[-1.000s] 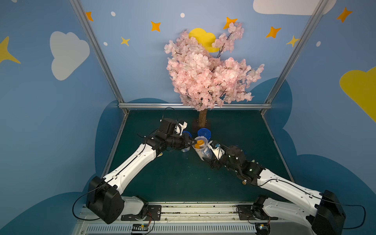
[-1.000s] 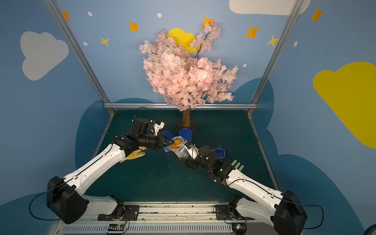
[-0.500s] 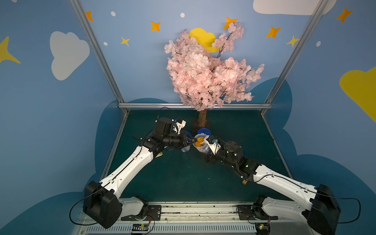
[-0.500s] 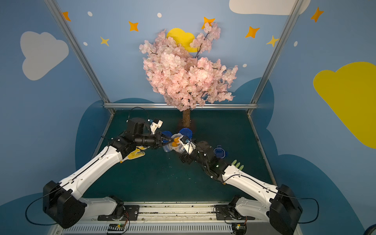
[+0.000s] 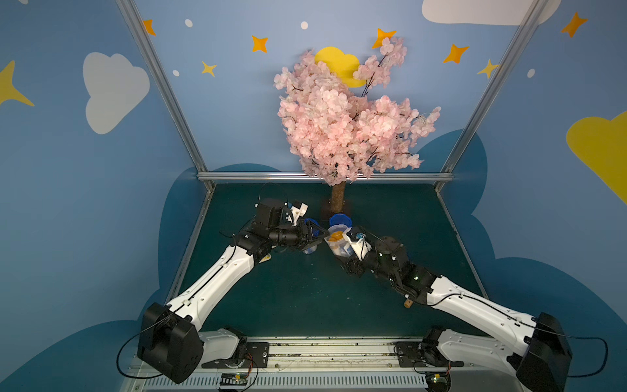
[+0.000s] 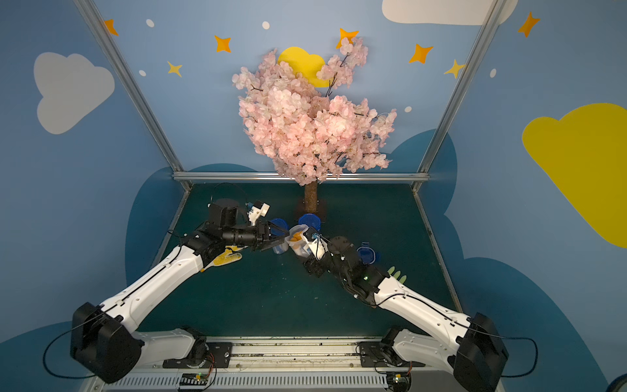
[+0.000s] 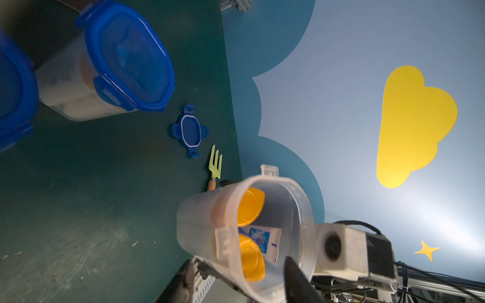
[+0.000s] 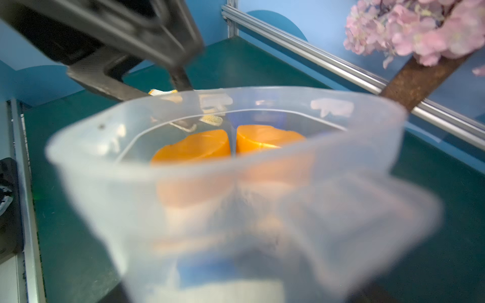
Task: Take out toiletry kits
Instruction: 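Pick up the container from the center of the board, then pour the toiletry kits out of the container.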
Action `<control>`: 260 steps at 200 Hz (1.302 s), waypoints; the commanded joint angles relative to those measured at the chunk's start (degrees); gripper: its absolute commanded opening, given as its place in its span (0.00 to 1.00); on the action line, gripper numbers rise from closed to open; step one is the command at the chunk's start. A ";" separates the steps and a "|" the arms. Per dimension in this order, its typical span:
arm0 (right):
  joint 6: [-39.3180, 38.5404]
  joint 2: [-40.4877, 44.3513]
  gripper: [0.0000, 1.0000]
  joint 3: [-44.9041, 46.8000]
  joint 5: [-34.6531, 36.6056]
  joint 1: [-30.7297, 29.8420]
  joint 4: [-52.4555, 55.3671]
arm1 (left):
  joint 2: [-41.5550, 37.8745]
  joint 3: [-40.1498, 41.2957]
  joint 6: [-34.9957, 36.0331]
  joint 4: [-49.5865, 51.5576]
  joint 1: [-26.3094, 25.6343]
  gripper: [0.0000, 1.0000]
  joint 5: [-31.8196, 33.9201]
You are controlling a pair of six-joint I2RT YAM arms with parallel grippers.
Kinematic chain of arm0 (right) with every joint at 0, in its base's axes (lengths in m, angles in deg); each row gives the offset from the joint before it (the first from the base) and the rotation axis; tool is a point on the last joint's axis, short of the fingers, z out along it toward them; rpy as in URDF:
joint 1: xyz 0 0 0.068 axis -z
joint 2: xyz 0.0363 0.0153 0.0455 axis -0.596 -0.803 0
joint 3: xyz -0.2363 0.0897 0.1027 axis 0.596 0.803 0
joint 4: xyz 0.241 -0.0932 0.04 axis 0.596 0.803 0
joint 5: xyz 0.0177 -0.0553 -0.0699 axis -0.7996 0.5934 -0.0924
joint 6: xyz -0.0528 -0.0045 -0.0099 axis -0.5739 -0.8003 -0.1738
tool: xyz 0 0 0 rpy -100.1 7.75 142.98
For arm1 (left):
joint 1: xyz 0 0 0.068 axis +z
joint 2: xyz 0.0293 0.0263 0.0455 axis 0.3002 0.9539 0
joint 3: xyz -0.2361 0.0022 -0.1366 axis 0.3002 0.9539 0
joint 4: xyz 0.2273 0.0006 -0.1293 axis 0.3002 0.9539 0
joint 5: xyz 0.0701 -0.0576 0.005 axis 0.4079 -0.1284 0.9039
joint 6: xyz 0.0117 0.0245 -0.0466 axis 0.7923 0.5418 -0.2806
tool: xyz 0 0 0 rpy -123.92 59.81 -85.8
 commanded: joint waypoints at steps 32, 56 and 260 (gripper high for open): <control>8.04 1.18 0.50 -4.73 0.17 0.20 20.12 | -9.70 -1.21 11.73 13.56 0.50 0.92 22.01; 8.38 -1.16 0.52 -3.37 -0.09 0.12 22.61 | -12.39 -0.57 13.34 15.86 0.71 0.94 28.77; 12.37 -25.57 0.86 -9.30 3.22 0.08 24.52 | -11.17 1.87 12.74 15.14 1.01 0.93 27.52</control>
